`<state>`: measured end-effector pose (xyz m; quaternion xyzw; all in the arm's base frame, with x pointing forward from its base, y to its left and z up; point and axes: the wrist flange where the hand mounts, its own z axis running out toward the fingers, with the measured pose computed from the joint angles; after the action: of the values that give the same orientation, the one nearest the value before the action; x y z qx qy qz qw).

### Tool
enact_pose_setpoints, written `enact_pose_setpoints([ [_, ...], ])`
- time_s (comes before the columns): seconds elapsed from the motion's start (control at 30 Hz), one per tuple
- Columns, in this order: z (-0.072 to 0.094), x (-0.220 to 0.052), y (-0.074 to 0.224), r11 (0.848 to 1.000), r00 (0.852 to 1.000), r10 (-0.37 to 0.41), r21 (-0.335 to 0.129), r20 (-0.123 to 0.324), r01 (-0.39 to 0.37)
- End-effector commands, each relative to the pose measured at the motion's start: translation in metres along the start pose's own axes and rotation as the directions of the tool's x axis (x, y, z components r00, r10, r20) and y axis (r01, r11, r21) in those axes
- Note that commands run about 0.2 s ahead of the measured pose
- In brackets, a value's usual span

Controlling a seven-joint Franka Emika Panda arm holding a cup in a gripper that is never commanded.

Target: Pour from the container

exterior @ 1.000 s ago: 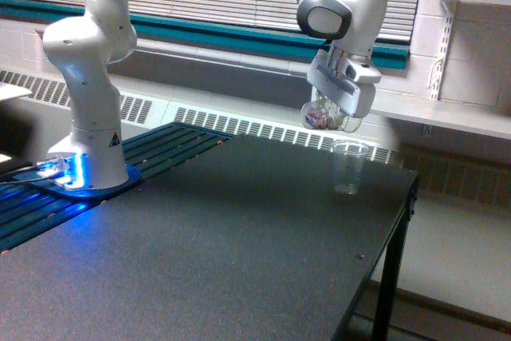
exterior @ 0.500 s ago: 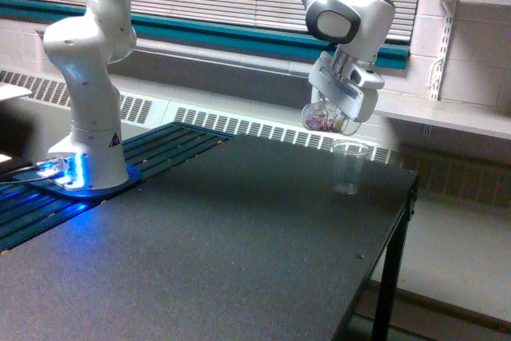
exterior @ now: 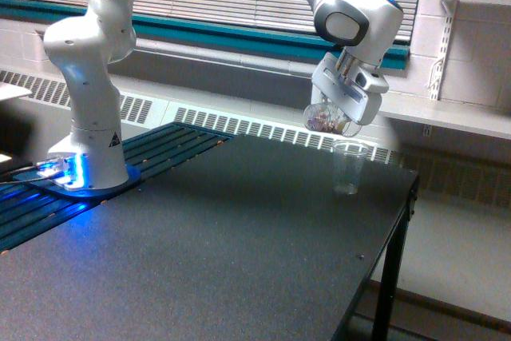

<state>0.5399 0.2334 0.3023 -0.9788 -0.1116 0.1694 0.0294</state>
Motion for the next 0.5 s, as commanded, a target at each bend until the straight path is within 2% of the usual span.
enact_pose_setpoints([
  [0.03, -0.0065, 0.0002, -0.0009, 0.999, 0.999, -0.029, -0.013, 0.022, 0.030],
  [0.5, -0.0074, 0.0024, 0.0011, 0.999, 0.996, -0.048, -0.023, 0.072, 0.049],
])
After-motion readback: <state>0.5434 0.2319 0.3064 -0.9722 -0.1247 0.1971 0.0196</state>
